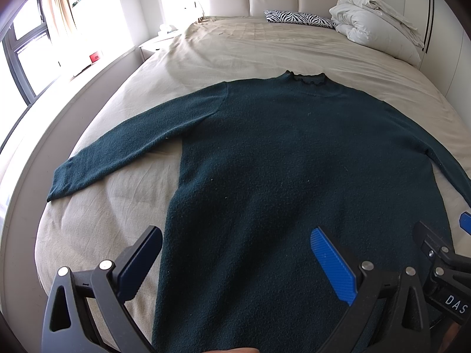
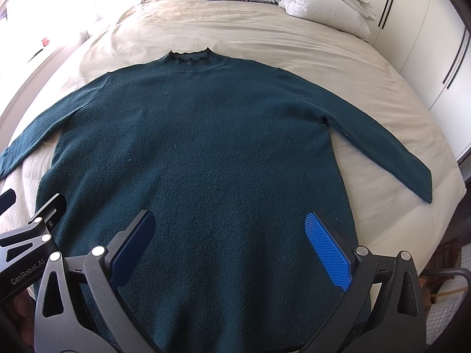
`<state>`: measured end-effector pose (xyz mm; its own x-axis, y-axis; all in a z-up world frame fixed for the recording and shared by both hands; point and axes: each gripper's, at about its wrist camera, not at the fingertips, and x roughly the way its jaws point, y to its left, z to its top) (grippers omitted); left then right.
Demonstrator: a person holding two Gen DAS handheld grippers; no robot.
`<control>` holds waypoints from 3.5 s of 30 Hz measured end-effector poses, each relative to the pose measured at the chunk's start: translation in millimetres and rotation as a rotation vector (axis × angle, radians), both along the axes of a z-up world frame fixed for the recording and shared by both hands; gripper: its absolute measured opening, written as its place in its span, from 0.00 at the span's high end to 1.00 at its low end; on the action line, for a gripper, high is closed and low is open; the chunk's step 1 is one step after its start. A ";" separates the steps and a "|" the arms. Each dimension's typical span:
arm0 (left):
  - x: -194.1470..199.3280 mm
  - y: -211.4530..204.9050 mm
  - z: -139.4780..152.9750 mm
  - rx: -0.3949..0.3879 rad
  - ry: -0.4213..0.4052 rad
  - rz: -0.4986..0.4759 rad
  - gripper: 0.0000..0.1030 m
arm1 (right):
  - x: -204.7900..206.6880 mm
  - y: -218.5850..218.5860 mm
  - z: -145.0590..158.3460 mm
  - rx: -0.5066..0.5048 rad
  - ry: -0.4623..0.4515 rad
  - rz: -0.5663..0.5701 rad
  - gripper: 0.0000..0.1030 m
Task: Fold small clothes
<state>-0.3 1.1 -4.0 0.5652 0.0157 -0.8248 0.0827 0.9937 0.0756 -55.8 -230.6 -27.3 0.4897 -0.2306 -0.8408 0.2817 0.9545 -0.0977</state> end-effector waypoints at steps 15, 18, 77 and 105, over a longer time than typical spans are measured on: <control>-0.5 0.0 -0.3 0.001 0.001 0.000 0.00 | 1.0 -1.0 -0.3 0.004 0.003 -0.001 0.00; -0.4 0.0 -0.3 0.001 0.001 0.000 0.00 | 0.7 -0.8 -0.9 0.006 0.003 -0.001 0.00; 71.3 -30.1 -53.8 -0.357 0.254 -0.069 0.00 | -164.0 -498.4 -94.9 0.731 -0.550 -0.893 0.44; 122.9 -11.5 -68.9 -1.056 0.389 -0.103 0.12 | 133.6 -147.5 -54.2 0.592 -0.198 0.047 0.88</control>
